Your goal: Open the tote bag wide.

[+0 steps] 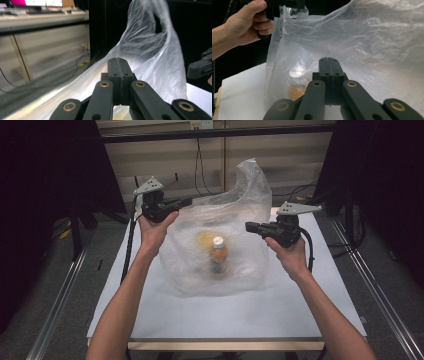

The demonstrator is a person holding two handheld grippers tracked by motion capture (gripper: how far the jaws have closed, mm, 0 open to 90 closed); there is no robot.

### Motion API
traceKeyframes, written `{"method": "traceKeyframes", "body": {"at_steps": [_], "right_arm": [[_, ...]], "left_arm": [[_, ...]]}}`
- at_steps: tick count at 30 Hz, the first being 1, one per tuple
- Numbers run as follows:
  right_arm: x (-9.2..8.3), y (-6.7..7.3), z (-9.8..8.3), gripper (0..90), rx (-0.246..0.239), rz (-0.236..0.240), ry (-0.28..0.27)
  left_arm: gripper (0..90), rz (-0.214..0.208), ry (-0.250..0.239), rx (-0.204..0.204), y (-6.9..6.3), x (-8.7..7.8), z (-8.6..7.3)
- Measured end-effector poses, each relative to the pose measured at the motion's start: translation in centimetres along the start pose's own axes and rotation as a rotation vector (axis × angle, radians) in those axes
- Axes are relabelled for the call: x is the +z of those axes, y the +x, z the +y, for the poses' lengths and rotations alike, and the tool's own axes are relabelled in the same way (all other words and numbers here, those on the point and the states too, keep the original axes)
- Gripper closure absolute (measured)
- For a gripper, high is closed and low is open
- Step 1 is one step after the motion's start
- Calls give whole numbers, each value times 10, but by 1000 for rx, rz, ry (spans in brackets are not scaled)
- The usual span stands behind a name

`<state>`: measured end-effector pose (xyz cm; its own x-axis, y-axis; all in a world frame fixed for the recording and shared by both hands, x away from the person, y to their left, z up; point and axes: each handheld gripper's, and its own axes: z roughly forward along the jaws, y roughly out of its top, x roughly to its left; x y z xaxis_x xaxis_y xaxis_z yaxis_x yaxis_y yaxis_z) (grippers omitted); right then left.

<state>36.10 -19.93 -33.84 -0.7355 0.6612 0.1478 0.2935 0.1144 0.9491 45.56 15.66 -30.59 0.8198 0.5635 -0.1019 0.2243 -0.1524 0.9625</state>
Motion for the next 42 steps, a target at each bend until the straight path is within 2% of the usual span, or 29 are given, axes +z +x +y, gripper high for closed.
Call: {"method": "traceKeyframes", "body": {"at_steps": [2, 3, 4, 5, 6, 8, 9, 10, 12, 14, 16, 19, 24, 27, 29, 30, 33, 35, 38, 39, 42], "right_arm": [[0, 0, 1, 900, 3, 1, -3], [0, -1, 2, 900, 5, 5, -6], [1, 0, 2, 900, 2, 6, -4], [2, 0, 1, 900, 3, 11, -4], [3, 1, 1, 900, 1, 12, -3], [4, 2, 1, 900, 1, 14, -6], [4, 2, 1, 900, 1, 14, -6], [4, 2, 1, 900, 0, 14, -8], [6, 4, 3, 900, -3, 19, -8], [7, 6, 5, 900, -2, 21, -16], [10, 7, 8, 900, -7, 22, -19], [15, 10, 13, 900, -8, 30, -32], [24, 14, 20, 900, -11, 40, -35], [33, 23, 32, 900, -29, 54, -44], [34, 24, 34, 900, -32, 57, -45], [39, 27, 36, 900, -44, 47, -29], [43, 25, 33, 900, -42, 28, -7], [48, 18, 24, 900, -18, 2, 27], [52, 15, 17, 900, -7, -5, 53], [55, 13, 10, 900, 4, 3, 75], [59, 13, 3, 900, 4, 2, 94]], "left_arm": [[900, -6, 10, -10, 2, 3, -3], [900, -4, 27, -8, 2, 6, -7], [900, -3, 69, 7, 0, 11, -14], [900, -3, 69, 7, 0, 11, -14], [900, -2, 88, 13, -6, 13, -22], [900, -47, 116, 29, -11, 16, -30], [900, -47, 116, 29, -11, 16, -30], [900, -44, 134, 47, -15, 16, -33], [900, -81, 126, 35, -21, 16, -37], [900, -94, 134, 38, -27, 15, -40], [900, -88, 138, 55, -32, 15, -44], [900, -108, 132, 29, -35, 11, -53], [900, -138, 133, 28, -44, 9, -60], [900, -163, 143, 44, -53, 10, -61], [900, -163, 145, 42, -56, 10, -62], [900, -173, 161, 60, -61, 10, -65], [900, -184, 163, 50, -64, 10, -69], [900, -201, 182, 61, -66, 11, -74], [900, -215, 200, 67, -71, 12, -80], [900, -212, 200, 67, -72, 12, -82], [900, -210, 219, 69, -72, 13, -86]]}}
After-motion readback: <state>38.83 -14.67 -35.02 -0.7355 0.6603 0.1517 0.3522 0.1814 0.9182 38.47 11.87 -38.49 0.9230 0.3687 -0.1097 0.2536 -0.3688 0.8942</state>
